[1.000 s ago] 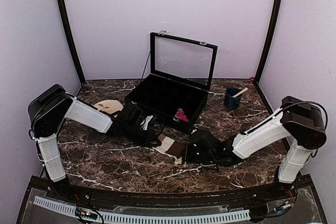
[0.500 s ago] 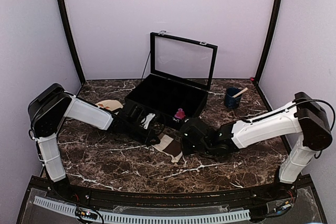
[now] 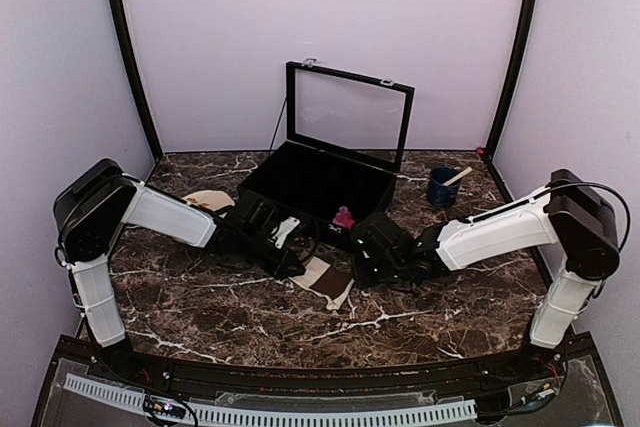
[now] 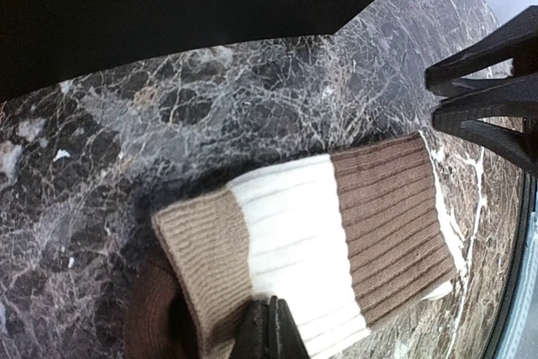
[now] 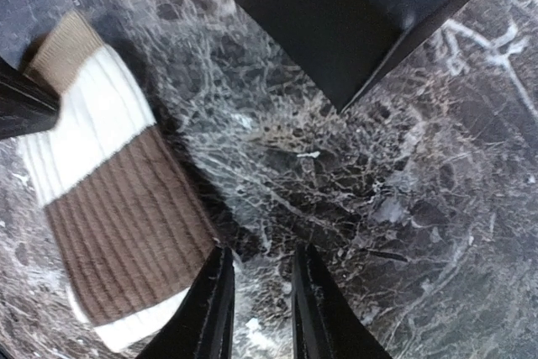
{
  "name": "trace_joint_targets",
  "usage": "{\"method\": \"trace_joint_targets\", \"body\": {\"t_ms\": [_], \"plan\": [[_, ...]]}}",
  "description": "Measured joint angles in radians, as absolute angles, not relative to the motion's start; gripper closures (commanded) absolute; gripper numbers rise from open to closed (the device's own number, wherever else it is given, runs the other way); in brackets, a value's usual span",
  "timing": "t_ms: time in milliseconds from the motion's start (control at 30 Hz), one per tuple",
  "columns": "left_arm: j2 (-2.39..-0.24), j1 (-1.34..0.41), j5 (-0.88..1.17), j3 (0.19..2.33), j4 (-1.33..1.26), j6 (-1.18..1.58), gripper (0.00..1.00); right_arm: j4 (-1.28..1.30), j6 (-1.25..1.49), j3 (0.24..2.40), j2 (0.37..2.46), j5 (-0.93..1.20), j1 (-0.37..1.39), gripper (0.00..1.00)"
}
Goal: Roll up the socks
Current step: Adjust the sock at the center of the board, then rotate the sock at the center of the board.
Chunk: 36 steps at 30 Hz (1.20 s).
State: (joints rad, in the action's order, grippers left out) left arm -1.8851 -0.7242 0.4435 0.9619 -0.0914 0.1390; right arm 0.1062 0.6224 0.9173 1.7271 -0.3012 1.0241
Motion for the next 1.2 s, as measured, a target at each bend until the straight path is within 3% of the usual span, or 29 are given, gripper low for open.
{"method": "trace_joint_targets", "body": {"t_ms": [67,200,300,667,1200], "plan": [[-1.885,-0.726,0.438,0.966,-0.083,0.129,0.98,0.104,0.613,0.92,1.75,-0.281,1.015,0.77],[-1.885,-0.728,0.429,0.973,-0.072,0.12,0.75,0.099,0.605,0.924,1.79,-0.249,1.011,0.77],[-1.877,-0.735,0.422,0.974,-0.068,0.124,0.65,0.093,0.604,0.926,1.792,-0.231,1.011,0.77],[-1.829,-0.742,0.333,0.958,-0.026,0.171,0.61,0.084,0.647,0.925,1.791,-0.197,1.031,0.77],[-1.655,-0.742,0.28,0.813,-0.029,0.264,0.4,0.14,0.721,0.948,1.79,-0.212,1.159,0.77]]}}
